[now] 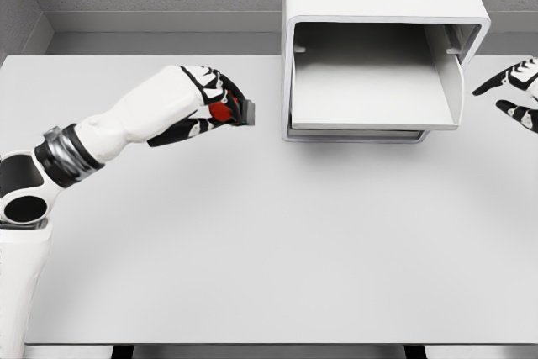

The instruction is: Slide open multi-storey tabletop storage cabinets and put open load switch and slide close multi-storey tabletop storage cabinets

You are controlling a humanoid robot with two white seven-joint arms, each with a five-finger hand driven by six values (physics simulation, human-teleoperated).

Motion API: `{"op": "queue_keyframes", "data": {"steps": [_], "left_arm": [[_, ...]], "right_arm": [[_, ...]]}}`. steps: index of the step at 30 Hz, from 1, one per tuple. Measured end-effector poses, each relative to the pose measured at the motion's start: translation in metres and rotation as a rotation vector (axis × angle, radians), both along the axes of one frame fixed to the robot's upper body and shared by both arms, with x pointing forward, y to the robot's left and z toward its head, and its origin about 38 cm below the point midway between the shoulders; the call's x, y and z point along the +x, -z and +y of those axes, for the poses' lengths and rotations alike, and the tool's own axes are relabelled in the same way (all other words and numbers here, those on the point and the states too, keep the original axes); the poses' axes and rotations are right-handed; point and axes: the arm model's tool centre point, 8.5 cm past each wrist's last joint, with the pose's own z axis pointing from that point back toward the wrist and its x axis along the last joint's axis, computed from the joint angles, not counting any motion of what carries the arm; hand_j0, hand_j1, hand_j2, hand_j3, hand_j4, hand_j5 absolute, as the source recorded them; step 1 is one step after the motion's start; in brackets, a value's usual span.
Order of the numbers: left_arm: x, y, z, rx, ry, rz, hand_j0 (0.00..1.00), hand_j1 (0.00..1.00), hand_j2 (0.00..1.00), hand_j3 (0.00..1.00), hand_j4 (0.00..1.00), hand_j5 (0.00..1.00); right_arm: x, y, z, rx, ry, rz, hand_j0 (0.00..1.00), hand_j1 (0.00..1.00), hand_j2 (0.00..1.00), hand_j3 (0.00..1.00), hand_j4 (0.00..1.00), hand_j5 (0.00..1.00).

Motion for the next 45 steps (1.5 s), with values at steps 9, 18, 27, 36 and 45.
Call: {"op": "queue_keyframes", "data": {"steps": [9,18,27,36,45], "left_arm": [[0.0,-0.005,-0.019,-0.024,0.043,-0.012,0.43,0.43,0.43,0.43,0.43,0.43],[0.001,-0.012,-0.034,-0.043,0.078,-0.028,0.43,0.43,0.43,0.43,0.43,0.43],[0.0,-0.018,-0.059,-0.066,0.135,-0.042,0.43,0.43,0.43,0.43,0.43,0.43],[0.002,-0.032,-0.073,-0.083,0.158,-0.077,0.43,0.43,0.43,0.43,0.43,0.43],[0.002,-0.033,-0.093,-0.065,0.146,-0.101,0.43,0.43,0.43,0.43,0.43,0.43]], "right_arm": [[-0.005,0.005,-0.014,-0.008,0.041,0.017,0.49,0.49,0.49,0.49,0.49,0.49],[-0.015,0.028,-0.016,-0.044,0.048,0.083,0.49,0.49,0.49,0.49,0.49,0.49],[-0.02,0.039,-0.016,-0.069,0.047,0.113,0.5,0.5,0.5,0.5,0.5,0.5],[-0.03,0.052,-0.01,-0.073,0.028,0.146,0.54,0.54,0.54,0.54,0.54,0.54],[-0.039,0.067,0.001,-0.084,-0.001,0.183,0.56,0.56,0.56,0.56,0.56,0.56]]}}
